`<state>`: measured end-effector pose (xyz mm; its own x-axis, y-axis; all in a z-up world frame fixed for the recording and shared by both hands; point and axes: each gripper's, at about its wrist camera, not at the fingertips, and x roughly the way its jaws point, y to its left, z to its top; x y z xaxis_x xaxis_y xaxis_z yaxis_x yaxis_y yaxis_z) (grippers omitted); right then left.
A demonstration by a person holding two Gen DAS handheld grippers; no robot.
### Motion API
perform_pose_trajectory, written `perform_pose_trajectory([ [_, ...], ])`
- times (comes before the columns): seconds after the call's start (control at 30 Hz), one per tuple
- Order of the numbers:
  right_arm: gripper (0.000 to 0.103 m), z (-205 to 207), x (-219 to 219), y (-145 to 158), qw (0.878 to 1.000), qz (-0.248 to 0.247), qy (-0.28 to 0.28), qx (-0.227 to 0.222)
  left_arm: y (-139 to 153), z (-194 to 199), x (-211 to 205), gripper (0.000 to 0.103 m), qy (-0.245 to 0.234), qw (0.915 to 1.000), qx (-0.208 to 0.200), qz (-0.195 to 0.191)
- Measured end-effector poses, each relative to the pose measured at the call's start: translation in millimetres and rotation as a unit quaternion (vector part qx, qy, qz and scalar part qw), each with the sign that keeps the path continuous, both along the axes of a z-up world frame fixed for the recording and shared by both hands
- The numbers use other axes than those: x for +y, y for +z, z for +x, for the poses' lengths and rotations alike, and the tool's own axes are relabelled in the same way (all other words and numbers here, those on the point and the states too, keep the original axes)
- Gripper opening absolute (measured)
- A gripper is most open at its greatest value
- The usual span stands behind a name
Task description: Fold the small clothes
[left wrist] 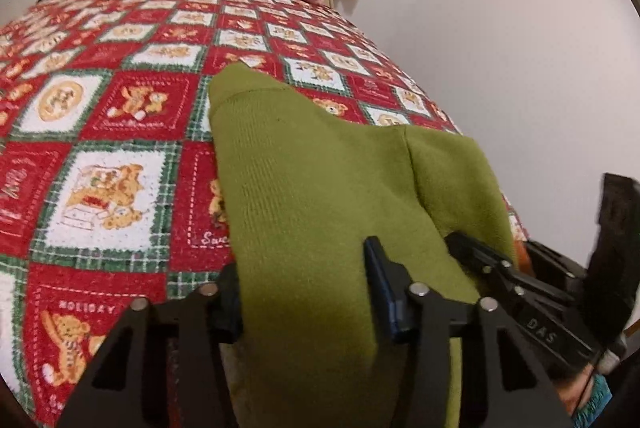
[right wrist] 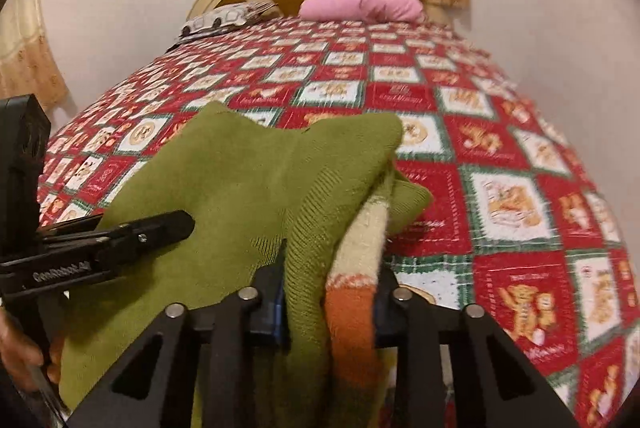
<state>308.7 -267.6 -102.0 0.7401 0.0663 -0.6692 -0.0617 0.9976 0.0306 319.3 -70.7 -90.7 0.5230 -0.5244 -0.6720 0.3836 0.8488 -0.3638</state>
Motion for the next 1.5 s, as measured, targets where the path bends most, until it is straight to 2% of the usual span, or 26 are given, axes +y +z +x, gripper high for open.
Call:
perform_pose_trajectory([
  [0.17, 0.027, -33.7, 8.9, 25.6, 0.999, 0.007, -0.014, -0.036, 16.5, -16.1, 2.6, 0.043, 0.003, 0.9997, -0.016, 0.015],
  [0.33, 0.026, -74.1, 27.1, 56.7, 0.997, 0.009, -0.017, -0.074, 44.1, -48.8, 7.2, 0.041, 0.005, 0.9977, -0.059, 0.035],
  [0.63, 0.025, -150.2, 46.4, 97.3, 0.991, 0.028, -0.027, -0.128, 85.6, -104.5, 32.5, 0.040, 0.006, 0.9944, -0.102, 0.028],
  [0.83, 0.024, -190.2, 48.0, 105.5, 0.989, 0.050, -0.037, -0.138, 95.0, -131.7, 40.1, 0.040, 0.003, 0.9926, -0.118, 0.030],
  [1.13, 0.023, -238.4, 44.1, 102.7, 0.986, 0.071, -0.053, -0.139, 95.8, -170.1, 40.2, 0.040, -0.008, 0.9917, -0.121, 0.044],
  [1.27, 0.023, -254.3, 41.7, 99.1, 0.985, 0.080, -0.061, -0.138, 94.0, -182.1, 41.8, 0.040, -0.014, 0.9932, -0.109, 0.039],
  [1.5, 0.023, -278.2, 45.0, 95.6, 0.986, 0.065, -0.064, -0.139, 92.2, -207.0, 44.2, 0.040, -0.017, 0.9916, -0.121, 0.042],
])
